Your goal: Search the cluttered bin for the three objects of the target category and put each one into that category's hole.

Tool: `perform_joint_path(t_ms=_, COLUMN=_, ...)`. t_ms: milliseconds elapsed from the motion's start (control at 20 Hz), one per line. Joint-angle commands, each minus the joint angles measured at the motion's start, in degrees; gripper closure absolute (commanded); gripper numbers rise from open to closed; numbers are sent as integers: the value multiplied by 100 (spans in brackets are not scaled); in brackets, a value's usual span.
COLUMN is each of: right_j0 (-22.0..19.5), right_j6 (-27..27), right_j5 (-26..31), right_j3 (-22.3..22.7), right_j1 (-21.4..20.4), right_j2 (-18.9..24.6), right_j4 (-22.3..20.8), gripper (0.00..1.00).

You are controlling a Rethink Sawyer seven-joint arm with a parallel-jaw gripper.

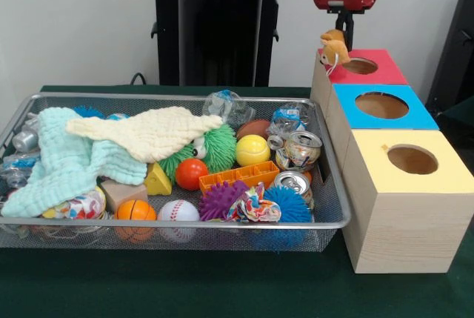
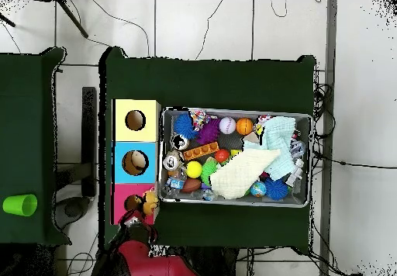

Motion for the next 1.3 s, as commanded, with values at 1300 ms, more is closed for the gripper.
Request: perform_joint_path(t_ms=1300, right_j0=1008, right_j6=624, right_j5=-406, right_j3=-740, right_j1=740, right_j2=-161, right_j4=863, gripper=100)
